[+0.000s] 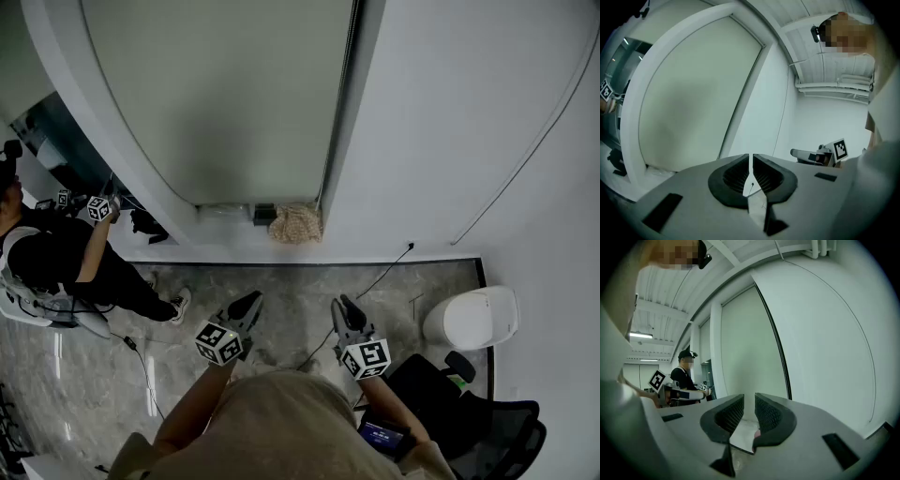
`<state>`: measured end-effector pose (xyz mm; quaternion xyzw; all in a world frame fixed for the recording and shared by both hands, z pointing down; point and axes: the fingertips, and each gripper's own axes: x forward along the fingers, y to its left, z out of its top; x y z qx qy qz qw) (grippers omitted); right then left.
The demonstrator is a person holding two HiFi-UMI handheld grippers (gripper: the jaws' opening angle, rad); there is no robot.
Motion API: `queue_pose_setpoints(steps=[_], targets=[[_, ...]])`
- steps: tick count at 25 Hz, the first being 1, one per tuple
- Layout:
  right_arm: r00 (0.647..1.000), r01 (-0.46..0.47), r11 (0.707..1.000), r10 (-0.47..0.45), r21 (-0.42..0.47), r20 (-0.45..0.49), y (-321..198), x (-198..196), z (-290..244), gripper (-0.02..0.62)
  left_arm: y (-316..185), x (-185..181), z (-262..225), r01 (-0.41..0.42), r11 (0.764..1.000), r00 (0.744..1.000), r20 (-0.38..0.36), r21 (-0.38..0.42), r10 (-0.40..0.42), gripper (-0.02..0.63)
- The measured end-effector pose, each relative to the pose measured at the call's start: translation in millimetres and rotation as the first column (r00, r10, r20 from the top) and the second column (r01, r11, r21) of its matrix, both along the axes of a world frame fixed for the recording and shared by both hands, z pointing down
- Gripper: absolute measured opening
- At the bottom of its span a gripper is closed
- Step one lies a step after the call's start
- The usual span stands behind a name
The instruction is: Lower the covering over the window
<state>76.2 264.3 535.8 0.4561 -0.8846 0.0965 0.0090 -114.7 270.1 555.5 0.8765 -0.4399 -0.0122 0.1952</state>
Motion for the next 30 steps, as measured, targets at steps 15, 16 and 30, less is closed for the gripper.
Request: queue_pose_setpoints(steps=[15, 16, 30], targets=[[0.997, 0.020, 1.000, -0.020, -0.007, 0.071, -12.3, 12.4, -1.6, 0.071, -13.3, 19.3, 8.0, -0.007, 1.000, 1.000, -0.001, -0.010, 0.007, 0.040], [0.997, 0.023, 1.000, -0.022, -0.006, 0.070, -12.5, 11.9, -2.1, 0.071, -14.0, 19.7, 7.8, -0.008, 1.000, 1.000, 0.000, -0.010, 0.008, 0.040], [0.998, -0.016, 1.000, 0.017, -0.021, 0.065, -13.0, 44.9, 3.7, 0.072, -22.3, 46.6, 10.5, -0.032, 0.999, 0.999, 0.019, -0.019, 0.033, 0.040]])
